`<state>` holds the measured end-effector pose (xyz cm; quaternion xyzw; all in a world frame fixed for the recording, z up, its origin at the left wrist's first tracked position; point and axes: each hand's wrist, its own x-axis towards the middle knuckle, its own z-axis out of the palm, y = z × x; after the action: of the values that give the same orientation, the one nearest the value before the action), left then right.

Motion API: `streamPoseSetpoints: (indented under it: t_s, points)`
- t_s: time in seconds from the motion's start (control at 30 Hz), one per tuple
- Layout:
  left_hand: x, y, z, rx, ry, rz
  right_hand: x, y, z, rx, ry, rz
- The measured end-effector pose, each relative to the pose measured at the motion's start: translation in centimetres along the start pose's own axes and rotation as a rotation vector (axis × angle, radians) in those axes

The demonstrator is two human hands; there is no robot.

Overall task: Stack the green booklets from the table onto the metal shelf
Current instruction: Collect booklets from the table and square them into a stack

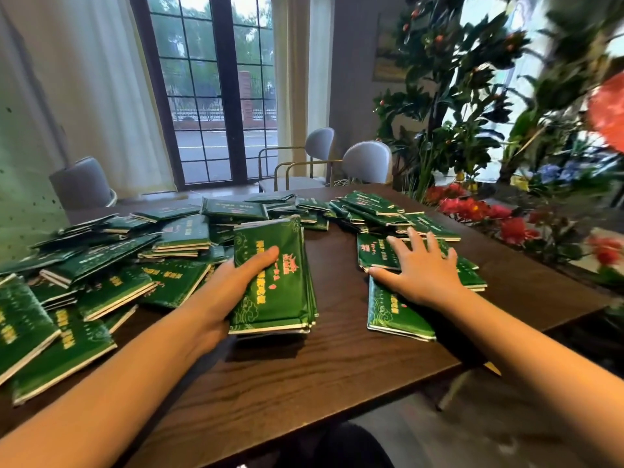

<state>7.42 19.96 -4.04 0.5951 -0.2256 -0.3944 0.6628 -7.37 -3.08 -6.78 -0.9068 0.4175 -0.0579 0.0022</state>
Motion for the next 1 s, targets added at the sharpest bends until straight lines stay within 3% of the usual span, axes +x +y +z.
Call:
streamPoseSetpoints:
  t_s: [0.23, 0.67, 1.0]
  points:
    - [0.1, -0.1, -0.2, -0.026, 0.029, 0.013, -0.2, -1.2, 0.4, -0.002, -0.155, 0.025]
    - [1.3, 0.4, -1.5, -0.223, 0.244, 0.155, -1.1, -9.9, 1.2, 0.014, -0.037, -0.242]
    - [2.3, 0.8, -3.3, -0.261, 0.397, 0.213, 2.2, -13.3, 0.8, 0.012, 0.017, -0.311]
